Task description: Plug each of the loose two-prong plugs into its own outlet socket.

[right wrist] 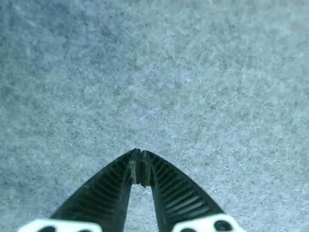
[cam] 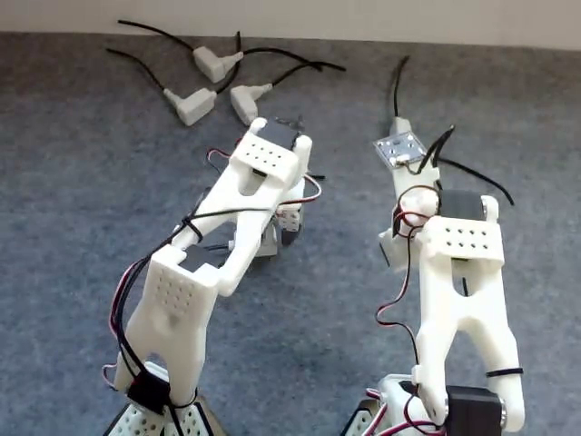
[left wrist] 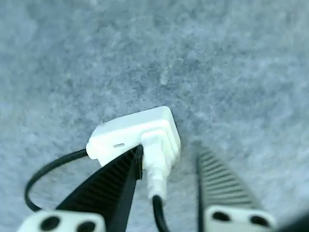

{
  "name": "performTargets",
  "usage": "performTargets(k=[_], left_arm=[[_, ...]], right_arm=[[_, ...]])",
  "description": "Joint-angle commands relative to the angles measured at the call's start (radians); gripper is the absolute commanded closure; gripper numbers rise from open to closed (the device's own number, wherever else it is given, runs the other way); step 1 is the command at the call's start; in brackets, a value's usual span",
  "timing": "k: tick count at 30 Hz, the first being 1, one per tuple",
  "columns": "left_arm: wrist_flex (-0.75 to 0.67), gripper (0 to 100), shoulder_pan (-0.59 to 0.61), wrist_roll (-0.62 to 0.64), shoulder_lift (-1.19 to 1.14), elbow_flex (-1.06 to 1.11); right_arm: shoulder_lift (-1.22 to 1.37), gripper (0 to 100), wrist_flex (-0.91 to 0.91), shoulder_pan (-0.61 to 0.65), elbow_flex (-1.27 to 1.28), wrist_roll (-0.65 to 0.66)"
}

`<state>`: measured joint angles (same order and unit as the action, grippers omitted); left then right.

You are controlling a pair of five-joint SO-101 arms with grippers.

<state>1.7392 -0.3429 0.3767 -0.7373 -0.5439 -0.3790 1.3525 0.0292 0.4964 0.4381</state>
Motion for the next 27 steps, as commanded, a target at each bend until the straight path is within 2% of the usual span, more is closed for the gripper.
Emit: performTargets(k=[1,3,6,7,16,18,20,24,27], left_arm=[[0.014,74,0.012,-0.245,0.156,-0.013],[0.012,74,0.030,-0.399,0.231,-0.015],[0.014,74,0.056,-0.792,0.321,-0.005],[0.014,74,0.073,-0.888,0.343,0.001],[0.012,74,0.240,-1.393,0.315,0.045],[0.006,74,0.245,-1.448,0.272,0.061],[-0.005,74,0.242,-1.453,0.219,0.056],[-0.043,74,0.239,-1.415,0.137,0.018],[-0.015,74,0.216,-1.384,0.114,-0.013]], right_arm=[[-0.007,99.1,-0.013,-0.012,-0.002,-0.008],[-0.007,99.1,-0.013,-0.012,-0.002,-0.008],[-0.007,99.1,-0.013,-0.012,-0.002,-0.008],[-0.007,99.1,-0.013,-0.012,-0.002,-0.008],[-0.007,99.1,-0.013,-0.012,-0.002,-0.008],[-0.007,99.1,-0.013,-0.012,-0.002,-0.008],[-0.007,99.1,-0.013,-0.012,-0.002,-0.008],[-0.007,99.1,-0.013,-0.012,-0.002,-0.008],[-0.007,99.1,-0.013,-0.012,-0.002,-0.008]])
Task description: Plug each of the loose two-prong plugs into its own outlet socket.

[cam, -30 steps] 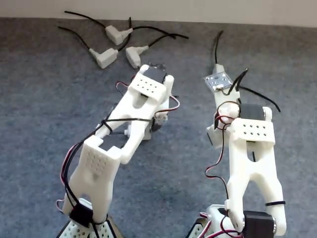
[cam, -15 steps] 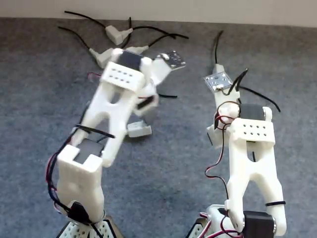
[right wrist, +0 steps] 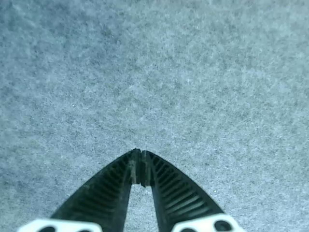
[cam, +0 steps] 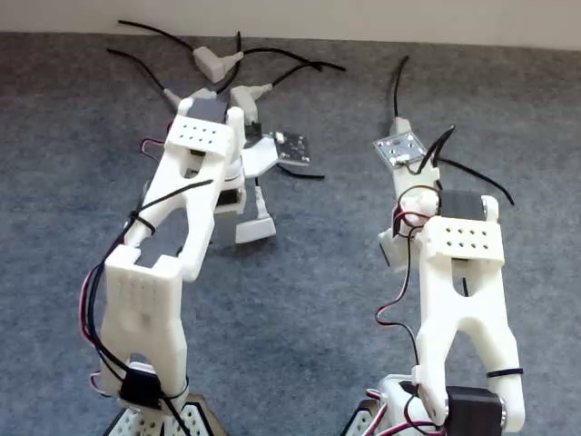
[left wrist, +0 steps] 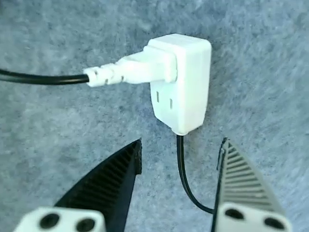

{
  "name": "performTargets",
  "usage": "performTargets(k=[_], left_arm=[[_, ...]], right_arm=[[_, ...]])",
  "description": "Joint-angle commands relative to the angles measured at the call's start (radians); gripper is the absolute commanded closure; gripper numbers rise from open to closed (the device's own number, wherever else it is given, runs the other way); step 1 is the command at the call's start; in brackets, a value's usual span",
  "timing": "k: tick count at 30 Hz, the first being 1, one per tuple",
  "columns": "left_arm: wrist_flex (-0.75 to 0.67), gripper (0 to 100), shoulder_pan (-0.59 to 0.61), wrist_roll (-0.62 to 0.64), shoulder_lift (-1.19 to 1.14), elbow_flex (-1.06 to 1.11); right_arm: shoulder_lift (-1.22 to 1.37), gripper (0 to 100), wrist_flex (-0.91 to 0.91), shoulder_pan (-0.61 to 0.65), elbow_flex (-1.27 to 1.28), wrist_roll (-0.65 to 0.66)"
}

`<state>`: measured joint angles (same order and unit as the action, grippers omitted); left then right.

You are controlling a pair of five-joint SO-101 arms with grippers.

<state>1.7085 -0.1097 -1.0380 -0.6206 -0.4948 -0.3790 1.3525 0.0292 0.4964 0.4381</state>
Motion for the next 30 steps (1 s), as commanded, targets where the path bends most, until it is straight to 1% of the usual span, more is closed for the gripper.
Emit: performTargets(k=[1,6,11,16,18,20,22,24,30], left_arm=[[0.029,74,-0.025,0.032,-0.002,-0.068],[0.026,74,-0.051,0.031,-0.008,-0.062],[-0.058,74,-0.104,0.043,-0.018,0.004],[-0.206,75,-0.114,0.143,-0.110,0.024],[-0.265,78,-0.113,0.203,-0.139,0.012],[-0.324,86,-0.104,0.264,-0.150,-0.035],[-0.339,94,-0.088,0.301,-0.150,-0.079],[-0.339,100,-0.074,0.315,-0.143,-0.140],[-0.351,98,-0.001,0.315,-0.151,-0.452]], right_arm=[[-0.007,99.1,-0.013,-0.012,-0.002,-0.008],[-0.007,99.1,-0.059,-0.010,0.030,-0.008],[-0.008,99.1,-0.102,-0.010,0.070,-0.005],[-0.015,99.1,-0.102,-0.010,0.070,-0.005],[-0.015,99.1,-0.102,-0.010,0.070,-0.005],[-0.015,99.1,-0.102,-0.010,0.070,-0.006],[-0.015,99.1,-0.102,-0.010,0.068,-0.006],[-0.015,99.1,-0.102,-0.010,0.068,-0.006],[-0.015,99.1,-0.102,-0.010,0.068,-0.008]])
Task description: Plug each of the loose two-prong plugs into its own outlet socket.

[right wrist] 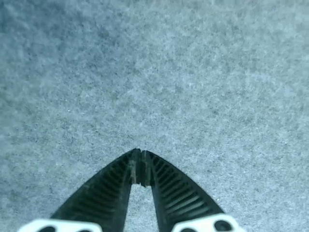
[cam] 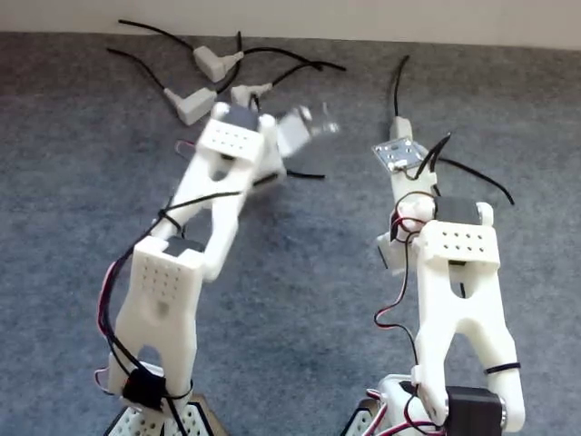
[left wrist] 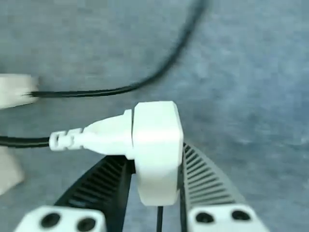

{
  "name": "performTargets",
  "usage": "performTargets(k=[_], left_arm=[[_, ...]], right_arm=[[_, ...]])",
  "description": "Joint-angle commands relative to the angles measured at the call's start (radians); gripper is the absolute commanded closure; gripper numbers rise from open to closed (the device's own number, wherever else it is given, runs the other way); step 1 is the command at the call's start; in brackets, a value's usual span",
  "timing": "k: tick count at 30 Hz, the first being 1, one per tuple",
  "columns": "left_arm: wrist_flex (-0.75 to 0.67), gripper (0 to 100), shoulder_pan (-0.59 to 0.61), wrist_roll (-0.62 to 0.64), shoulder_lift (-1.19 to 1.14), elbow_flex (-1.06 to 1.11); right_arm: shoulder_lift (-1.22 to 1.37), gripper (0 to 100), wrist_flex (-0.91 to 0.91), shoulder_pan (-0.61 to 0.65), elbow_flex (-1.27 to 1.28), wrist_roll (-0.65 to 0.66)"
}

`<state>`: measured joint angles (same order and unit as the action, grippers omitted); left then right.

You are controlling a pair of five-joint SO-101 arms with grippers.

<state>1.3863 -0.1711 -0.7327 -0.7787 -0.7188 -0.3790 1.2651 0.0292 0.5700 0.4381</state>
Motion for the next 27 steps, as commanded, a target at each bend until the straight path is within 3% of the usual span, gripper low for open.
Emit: performTargets(k=[1,7,12,21,27], left_arm=[[-0.055,98,0.076,0.009,0.005,-0.278],[-0.370,98,0.140,0.011,-0.021,-0.309],[-0.512,97,0.156,0.005,-0.154,-0.305],[-0.540,76,0.194,0.021,-0.306,-0.352],[-0.483,71,0.232,0.193,-0.308,-0.504]], right_arm=[[-0.015,99.1,-0.015,-0.010,-0.005,-0.008],[-0.015,99.1,-0.015,-0.010,-0.004,-0.008],[-0.015,99.1,-0.016,-0.010,-0.004,-0.008],[-0.007,99.1,-0.018,-0.010,-0.010,-0.008],[-0.007,98.8,-0.018,-0.010,-0.010,-0.009]])
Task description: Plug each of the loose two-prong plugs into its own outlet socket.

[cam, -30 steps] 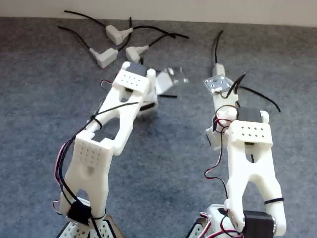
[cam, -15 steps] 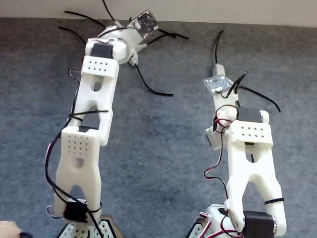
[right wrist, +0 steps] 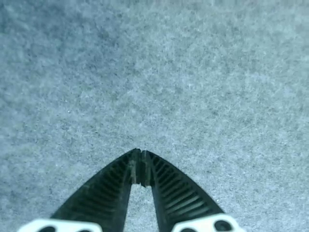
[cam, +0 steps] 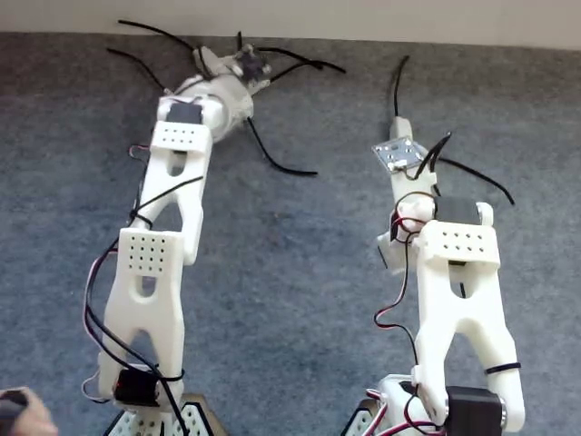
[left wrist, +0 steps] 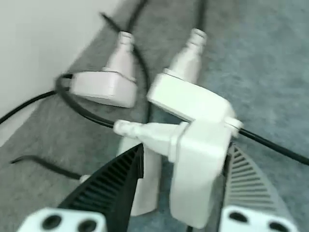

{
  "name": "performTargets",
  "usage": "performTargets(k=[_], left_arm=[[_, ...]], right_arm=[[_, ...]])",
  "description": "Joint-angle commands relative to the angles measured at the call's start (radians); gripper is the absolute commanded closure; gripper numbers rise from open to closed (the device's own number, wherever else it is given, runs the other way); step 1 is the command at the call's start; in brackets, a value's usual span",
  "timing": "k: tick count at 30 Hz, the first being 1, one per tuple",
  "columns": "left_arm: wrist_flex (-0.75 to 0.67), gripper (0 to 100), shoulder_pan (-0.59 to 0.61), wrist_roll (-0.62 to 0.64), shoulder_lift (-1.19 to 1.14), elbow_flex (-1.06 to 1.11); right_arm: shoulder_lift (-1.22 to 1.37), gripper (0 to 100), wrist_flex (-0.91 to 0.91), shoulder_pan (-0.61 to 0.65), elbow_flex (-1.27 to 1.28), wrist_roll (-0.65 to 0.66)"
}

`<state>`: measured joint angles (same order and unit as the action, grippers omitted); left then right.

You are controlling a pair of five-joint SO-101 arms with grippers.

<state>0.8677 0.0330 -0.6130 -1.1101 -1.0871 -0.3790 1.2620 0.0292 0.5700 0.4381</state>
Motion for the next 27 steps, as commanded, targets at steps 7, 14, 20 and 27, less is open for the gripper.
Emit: performTargets(k=[7,14,20,27], left_arm=[[0.342,71,0.028,0.075,0.024,-0.521],[0.410,72,0.047,0.081,0.180,-0.565],[0.508,72,0.061,0.176,0.430,-0.572],[0.615,72,0.056,0.281,0.763,-0.572]], right_arm=[[-0.016,98.8,-0.015,-0.010,-0.018,-0.009],[-0.015,98.8,-0.005,-0.013,-0.120,-0.009],[-0.016,98.9,-0.005,-0.061,-0.271,-0.005],[-0.018,99.0,-0.001,-0.140,-0.559,-0.006]])
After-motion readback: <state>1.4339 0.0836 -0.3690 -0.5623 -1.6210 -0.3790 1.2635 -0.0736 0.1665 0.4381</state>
